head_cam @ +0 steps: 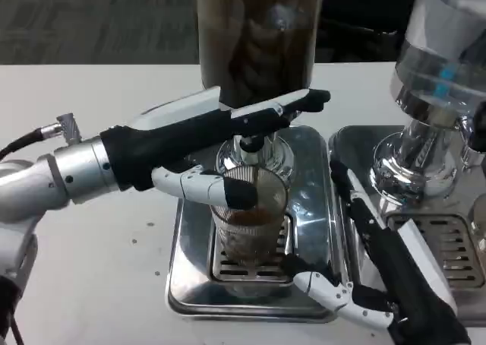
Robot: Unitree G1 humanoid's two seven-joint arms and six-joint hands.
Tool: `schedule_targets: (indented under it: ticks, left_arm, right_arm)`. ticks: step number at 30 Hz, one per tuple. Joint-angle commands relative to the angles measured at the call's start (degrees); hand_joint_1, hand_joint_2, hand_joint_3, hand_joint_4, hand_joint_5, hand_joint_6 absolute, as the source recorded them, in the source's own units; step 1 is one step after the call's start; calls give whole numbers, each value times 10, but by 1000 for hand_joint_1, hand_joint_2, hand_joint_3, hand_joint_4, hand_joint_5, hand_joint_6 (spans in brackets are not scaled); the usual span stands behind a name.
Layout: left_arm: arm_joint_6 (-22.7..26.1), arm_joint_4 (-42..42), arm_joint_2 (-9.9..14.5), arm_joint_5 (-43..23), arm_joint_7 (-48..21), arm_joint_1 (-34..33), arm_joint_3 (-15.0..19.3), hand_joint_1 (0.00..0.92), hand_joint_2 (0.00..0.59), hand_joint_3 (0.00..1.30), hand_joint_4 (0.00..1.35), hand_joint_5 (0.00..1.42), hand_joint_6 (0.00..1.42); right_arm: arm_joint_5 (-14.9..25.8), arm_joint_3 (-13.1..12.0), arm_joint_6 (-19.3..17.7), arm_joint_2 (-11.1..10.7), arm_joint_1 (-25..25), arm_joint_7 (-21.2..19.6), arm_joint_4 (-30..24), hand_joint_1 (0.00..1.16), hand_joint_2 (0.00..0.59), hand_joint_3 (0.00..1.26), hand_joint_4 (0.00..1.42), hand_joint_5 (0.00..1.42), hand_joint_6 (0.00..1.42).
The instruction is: Grasp the cup under the faucet to collect the drink, then remove the cup.
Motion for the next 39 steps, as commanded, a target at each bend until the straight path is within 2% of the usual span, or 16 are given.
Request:
schedule_targets:
  ticks: [1, 6, 16, 39]
  left_arm:
    - [19, 5, 16, 38, -17, 31, -18, 0, 21, 20, 0, 0, 0]
    - [22, -2, 20, 37, -16, 36, -16, 0, 21, 23, 0, 0, 0]
    - [26, -6, 22, 36, -14, 39, -15, 0, 25, 25, 0, 0, 0]
    - [60, -18, 26, 1, -21, 48, 1, 0, 26, 25, 0, 0, 0]
  right_arm:
    - [13, 1, -1, -7, -20, 23, 19, 712, 192, 0, 0, 0, 0]
    - [28, 0, -12, -4, -41, 35, 48, 721, 190, 0, 0, 0, 0]
    - [39, -5, -20, 13, -59, 29, 85, 726, 185, 0, 0, 0, 0]
    - [72, -13, -7, 26, -137, 51, 151, 719, 199, 0, 0, 0, 0]
